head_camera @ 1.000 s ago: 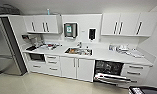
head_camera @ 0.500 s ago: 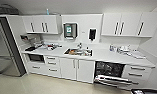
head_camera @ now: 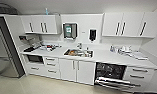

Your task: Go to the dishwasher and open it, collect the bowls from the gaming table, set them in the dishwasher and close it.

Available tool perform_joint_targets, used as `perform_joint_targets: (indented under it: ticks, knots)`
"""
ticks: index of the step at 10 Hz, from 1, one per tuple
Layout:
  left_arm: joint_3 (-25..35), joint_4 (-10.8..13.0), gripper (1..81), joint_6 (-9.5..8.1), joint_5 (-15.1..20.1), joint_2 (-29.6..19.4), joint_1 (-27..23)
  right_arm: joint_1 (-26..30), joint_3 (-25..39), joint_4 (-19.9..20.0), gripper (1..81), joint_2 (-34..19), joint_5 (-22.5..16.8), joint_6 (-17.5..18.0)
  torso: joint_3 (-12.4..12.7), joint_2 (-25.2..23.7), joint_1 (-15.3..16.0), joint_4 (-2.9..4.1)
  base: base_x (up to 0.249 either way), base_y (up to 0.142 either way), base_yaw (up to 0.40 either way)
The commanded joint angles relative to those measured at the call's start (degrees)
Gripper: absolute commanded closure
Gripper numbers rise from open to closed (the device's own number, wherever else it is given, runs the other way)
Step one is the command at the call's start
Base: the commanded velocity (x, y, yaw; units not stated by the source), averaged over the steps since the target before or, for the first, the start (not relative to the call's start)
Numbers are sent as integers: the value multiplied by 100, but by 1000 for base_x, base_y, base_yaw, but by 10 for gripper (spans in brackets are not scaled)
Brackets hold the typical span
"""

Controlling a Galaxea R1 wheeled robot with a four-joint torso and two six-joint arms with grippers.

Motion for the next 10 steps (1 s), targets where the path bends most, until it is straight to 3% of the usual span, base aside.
perform_joint_targets:
  ticks: [1, 10]
  knots:
    - [55, 58, 811, 19, 152, -81, -288, 299, 144, -72, 811, 133, -54, -17, 0, 0, 0, 0, 101, 0, 0]
    - [-33, -21, 811, -16, 160, -46, -305, 299, 126, -63, 811, 142, -54, -17, 0, 0, 0, 0, 101, 0, 0]
